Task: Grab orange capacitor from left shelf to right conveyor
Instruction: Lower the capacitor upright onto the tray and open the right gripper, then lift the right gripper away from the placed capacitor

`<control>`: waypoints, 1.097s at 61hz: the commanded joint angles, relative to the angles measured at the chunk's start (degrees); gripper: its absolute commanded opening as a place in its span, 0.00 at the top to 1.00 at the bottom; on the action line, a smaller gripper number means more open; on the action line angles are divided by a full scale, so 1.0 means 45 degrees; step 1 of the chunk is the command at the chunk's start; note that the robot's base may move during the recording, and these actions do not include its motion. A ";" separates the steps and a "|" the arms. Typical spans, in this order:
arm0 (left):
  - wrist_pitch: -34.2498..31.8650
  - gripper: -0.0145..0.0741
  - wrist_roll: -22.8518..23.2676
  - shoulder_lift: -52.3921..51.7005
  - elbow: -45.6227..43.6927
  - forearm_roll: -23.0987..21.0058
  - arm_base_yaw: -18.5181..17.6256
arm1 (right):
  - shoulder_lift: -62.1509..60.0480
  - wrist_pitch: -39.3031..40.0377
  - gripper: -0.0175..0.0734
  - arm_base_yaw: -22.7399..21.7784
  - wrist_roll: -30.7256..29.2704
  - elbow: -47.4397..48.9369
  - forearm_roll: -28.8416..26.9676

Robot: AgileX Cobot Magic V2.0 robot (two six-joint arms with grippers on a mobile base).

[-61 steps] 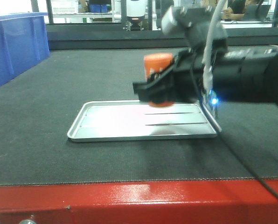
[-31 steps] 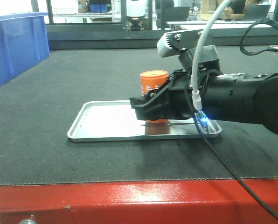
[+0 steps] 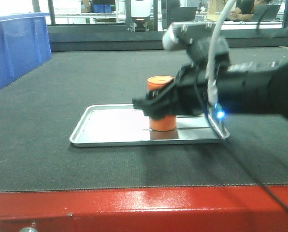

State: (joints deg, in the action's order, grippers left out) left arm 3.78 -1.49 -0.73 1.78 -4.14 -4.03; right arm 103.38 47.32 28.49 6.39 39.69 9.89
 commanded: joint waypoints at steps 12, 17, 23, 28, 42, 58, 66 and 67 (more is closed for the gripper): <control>-0.1145 0.98 0.0021 -0.0137 -0.0041 -0.0023 0.0038 | -0.4024 -0.1396 0.12 -0.0010 0.0047 0.0292 0.0003; -0.1145 0.98 0.0021 -0.0137 -0.0041 -0.0023 0.0038 | -0.5333 -0.2611 0.13 -0.0010 0.0047 0.0292 -0.0020; -0.1145 0.98 0.0021 -0.0137 -0.0041 -0.0023 0.0038 | -0.6691 -0.4281 0.19 -0.0010 0.0062 0.0292 -0.0480; -0.1145 0.98 0.0021 -0.0137 -0.0041 -0.0023 0.0038 | -0.7799 -0.5727 0.31 -0.0010 0.0062 0.0292 -0.1029; -0.1145 0.98 0.0021 -0.0137 -0.0041 -0.0023 0.0038 | -1.0632 -0.8690 0.76 -0.0010 0.0062 0.0292 -0.1358; -0.1145 0.98 0.0021 -0.0137 -0.0041 -0.0023 0.0038 | -1.2179 -0.9300 0.75 -0.0010 0.0062 0.0292 -0.1358; -0.1145 0.98 0.0021 -0.0137 -0.0041 -0.0023 0.0038 | -1.2137 -0.9312 0.75 -0.0010 0.0047 0.0292 -0.1358; -0.1145 0.98 0.0021 -0.0137 -0.0041 -0.0023 0.0038 | -1.2137 -0.9312 0.75 -0.0010 0.0047 0.0292 -0.1358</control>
State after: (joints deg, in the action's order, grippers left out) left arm 3.78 -1.49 -0.73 1.78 -4.14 -4.03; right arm 49.37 1.11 28.53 6.65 39.38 4.06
